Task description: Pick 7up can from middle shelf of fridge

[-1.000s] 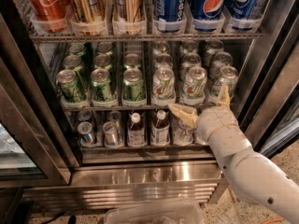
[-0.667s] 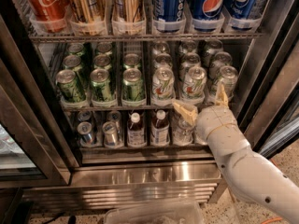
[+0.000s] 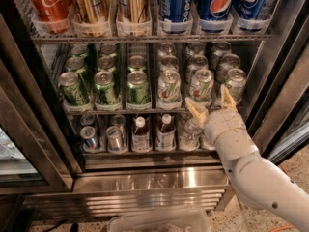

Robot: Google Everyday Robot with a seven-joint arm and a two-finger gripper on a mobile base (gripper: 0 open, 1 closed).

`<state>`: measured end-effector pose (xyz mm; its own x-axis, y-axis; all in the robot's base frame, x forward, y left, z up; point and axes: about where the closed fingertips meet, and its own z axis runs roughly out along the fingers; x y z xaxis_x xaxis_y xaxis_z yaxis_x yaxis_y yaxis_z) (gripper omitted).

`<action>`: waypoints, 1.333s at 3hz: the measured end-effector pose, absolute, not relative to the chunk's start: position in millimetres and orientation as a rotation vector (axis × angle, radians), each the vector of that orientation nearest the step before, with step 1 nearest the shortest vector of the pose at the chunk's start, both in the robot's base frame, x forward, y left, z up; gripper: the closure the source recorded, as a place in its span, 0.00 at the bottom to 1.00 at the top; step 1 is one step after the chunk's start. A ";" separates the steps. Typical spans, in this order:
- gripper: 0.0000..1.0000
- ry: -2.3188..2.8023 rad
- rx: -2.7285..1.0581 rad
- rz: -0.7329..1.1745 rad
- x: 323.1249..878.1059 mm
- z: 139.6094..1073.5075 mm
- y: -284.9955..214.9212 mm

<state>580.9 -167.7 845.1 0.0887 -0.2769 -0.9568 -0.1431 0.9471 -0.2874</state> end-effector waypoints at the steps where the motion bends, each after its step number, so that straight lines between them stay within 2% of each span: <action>1: 0.24 1.491 -0.348 -0.127 587.5 839.4 -172.8; 3: 0.31 1.472 -0.324 -0.136 605.7 838.7 -167.6; 4: 0.28 1.465 -0.315 -0.134 611.9 839.6 -165.3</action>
Offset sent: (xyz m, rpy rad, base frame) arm 0.0207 -0.0067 -0.0142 -0.0265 0.0011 -0.0319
